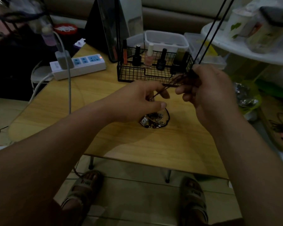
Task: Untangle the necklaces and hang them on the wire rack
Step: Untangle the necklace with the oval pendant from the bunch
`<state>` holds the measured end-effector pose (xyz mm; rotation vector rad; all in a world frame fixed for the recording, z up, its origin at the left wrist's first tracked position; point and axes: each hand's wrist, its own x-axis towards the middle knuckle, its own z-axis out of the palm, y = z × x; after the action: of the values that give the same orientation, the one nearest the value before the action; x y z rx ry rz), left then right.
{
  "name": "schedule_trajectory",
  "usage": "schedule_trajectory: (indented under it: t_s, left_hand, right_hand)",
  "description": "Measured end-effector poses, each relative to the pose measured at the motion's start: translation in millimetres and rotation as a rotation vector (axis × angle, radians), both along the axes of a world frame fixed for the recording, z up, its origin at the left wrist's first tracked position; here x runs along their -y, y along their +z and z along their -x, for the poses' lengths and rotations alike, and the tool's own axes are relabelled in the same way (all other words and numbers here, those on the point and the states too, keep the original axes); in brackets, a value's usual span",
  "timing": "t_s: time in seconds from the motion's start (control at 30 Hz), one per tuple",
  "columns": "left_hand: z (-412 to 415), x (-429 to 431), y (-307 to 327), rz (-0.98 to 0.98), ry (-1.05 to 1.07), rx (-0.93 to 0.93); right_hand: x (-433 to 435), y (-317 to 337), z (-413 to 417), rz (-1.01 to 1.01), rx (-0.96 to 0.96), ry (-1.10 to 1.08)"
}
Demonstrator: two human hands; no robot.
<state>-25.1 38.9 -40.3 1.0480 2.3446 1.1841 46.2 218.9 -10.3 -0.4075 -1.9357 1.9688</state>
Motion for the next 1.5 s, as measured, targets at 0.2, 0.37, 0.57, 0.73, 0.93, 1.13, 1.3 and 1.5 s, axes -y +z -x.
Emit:
schedule_trajectory:
  t_s: [0.2, 0.37, 0.57, 0.73, 0.93, 1.13, 1.3, 1.5]
  left_hand:
    - [6, -3, -4, 0.027, 0.069, -0.026]
    - [7, -1, -10, 0.159, 0.058, -0.098]
    - [9, 2, -5, 0.042, 0.169, -0.052]
    - [4, 8, 5, -0.113, 0.173, 0.129]
    - [6, 7, 5, -0.155, 0.175, 0.165]
    - [7, 7, 6, -0.231, 0.124, 0.219]
    - [10, 11, 7, -0.218, 0.119, 0.186]
    - [8, 11, 4, -0.111, 0.072, -0.062]
  right_hand:
    - [-4, 2, 0, 0.077, -0.042, -0.114]
    - [-6, -1, 2, 0.108, -0.070, -0.135]
    - [-17, 0, 2, 0.364, -0.098, -0.224]
    - [-21, -7, 5, 0.400, 0.035, -0.220]
    - [-7, -16, 1, -0.276, 0.318, 0.204]
    - [-1, -13, -2, -0.326, 0.287, 0.492]
    - [-3, -18, 2, -0.353, 0.267, 0.431]
    - [-3, -17, 2, -0.259, 0.283, 0.457]
